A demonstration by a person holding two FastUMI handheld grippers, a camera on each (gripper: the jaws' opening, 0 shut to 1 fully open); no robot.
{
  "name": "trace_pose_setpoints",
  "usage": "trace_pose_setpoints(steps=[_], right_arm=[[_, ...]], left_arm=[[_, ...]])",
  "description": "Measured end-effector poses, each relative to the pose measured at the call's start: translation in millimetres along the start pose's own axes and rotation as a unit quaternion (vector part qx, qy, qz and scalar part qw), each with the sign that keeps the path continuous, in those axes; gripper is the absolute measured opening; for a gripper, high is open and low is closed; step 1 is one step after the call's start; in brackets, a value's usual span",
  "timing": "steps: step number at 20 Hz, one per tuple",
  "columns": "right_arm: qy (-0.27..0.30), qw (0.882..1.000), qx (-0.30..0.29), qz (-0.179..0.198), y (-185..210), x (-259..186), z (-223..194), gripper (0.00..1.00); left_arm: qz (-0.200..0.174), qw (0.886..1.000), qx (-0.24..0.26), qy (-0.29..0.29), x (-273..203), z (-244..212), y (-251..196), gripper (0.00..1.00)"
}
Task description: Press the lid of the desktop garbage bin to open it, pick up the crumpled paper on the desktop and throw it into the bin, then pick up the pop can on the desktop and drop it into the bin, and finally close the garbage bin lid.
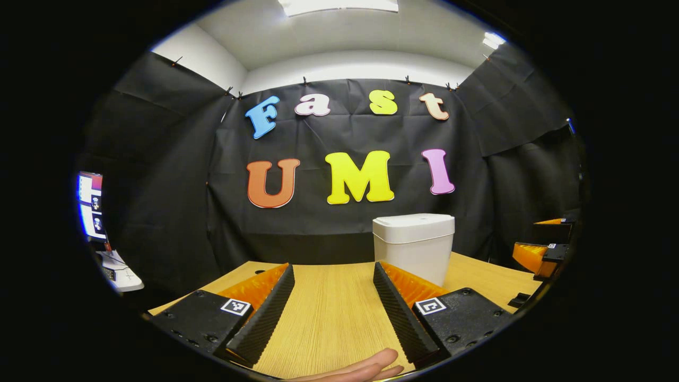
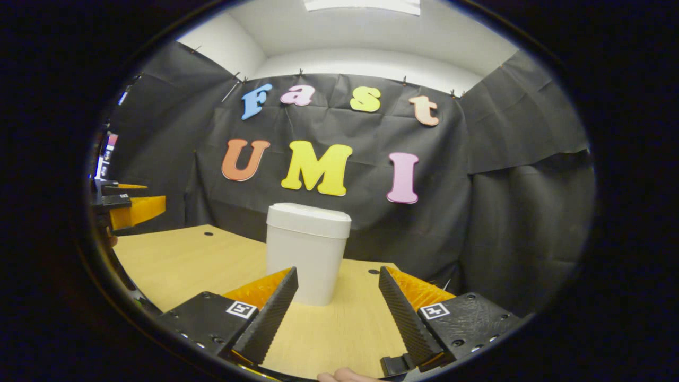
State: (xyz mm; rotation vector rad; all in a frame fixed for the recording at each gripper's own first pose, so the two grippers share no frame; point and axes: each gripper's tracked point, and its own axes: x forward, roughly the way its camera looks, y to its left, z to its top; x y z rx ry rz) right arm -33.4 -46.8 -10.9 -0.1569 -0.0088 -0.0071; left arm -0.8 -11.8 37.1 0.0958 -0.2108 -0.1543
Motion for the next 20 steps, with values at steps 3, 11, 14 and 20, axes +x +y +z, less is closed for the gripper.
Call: trace_pose_setpoints(steps=[3, 11, 14, 20], right_arm=[[0.006, 1.0, 0.006, 0.005, 3.5, 4.9, -5.9, 0.98], [0.04, 0.999, 0.028, 0.013, 3.8, 13.5, -24.6, 0.98], [0.046, 0.998, 0.035, 0.01, 0.8, 14.1, -27.4, 0.95], [0.053, 0.998, 0.035, 0.015, 5.2, 16.0, -34.6, 0.98]], left_arm=[[-0.005, 1.0, 0.003, 0.004, 1.4, -3.4, -8.6, 0.96], [0.004, 1.0, -0.014, 0.006, 4.4, -4.5, -6.3, 0.98], [0.004, 1.0, -0.012, 0.01, 6.3, -8.3, -6.6, 0.97], [0.006, 1.0, -0.015, 0.02, 8.3, -13.8, -8.0, 0.98]])
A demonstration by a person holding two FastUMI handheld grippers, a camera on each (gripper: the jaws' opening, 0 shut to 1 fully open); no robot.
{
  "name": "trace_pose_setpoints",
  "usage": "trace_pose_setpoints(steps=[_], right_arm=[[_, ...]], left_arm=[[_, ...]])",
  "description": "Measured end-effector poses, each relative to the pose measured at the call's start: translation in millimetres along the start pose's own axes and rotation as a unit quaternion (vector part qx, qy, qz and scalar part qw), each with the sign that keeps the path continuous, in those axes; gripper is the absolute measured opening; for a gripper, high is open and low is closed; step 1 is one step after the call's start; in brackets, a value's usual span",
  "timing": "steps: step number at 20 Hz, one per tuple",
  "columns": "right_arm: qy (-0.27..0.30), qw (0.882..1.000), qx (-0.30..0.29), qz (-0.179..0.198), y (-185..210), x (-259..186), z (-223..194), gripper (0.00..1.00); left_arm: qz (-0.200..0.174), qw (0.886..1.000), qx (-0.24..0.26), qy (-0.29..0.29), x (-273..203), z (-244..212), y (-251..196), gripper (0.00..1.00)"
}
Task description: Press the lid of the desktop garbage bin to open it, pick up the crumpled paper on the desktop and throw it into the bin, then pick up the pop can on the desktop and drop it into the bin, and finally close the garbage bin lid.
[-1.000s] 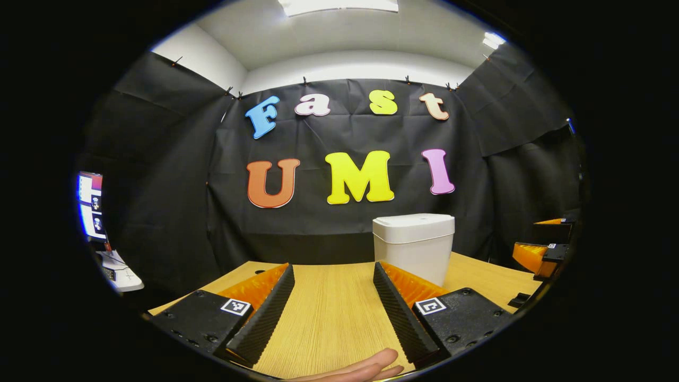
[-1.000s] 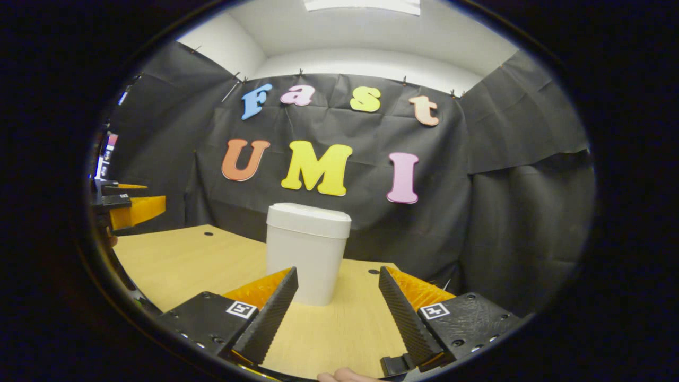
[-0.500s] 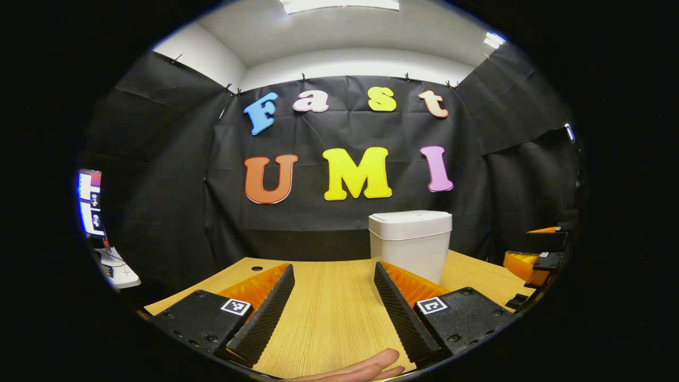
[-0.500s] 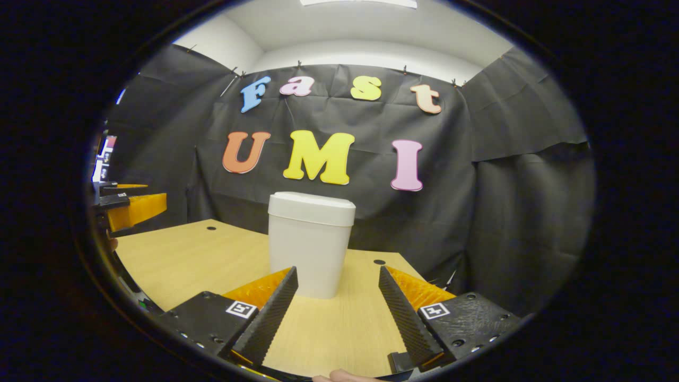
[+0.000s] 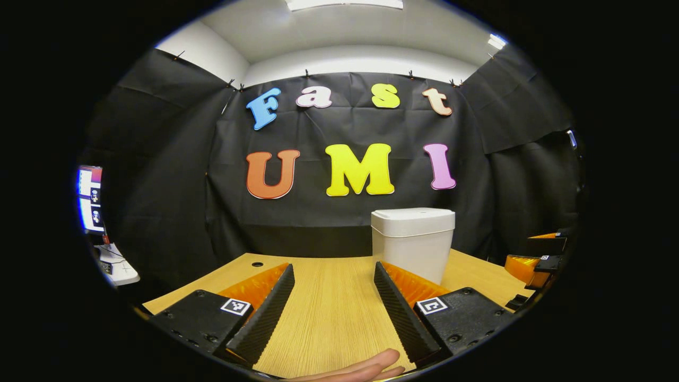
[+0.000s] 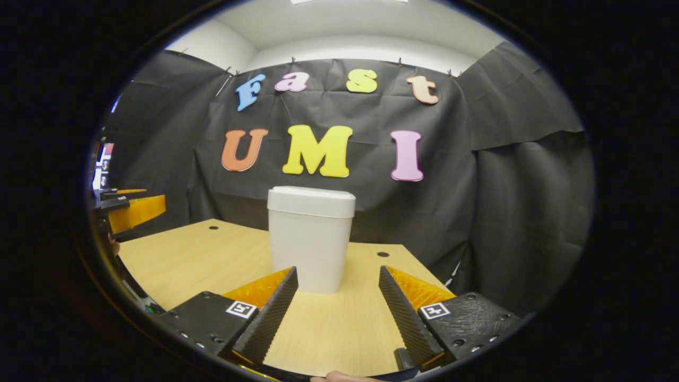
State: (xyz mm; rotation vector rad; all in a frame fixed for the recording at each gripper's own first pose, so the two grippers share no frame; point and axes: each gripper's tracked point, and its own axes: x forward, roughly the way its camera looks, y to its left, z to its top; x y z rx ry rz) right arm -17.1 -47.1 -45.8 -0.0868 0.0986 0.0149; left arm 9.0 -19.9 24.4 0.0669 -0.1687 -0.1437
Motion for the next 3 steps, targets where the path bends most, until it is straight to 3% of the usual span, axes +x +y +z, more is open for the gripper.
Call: trace_pose_setpoints(steps=[3], right_arm=[[0.005, 1.0, 0.0, 0.004, 1.4, 1.6, -3.1, 0.95]], left_arm=[[0.005, 1.0, 0.002, -0.003, 0.3, 1.9, 2.4, 0.98]])
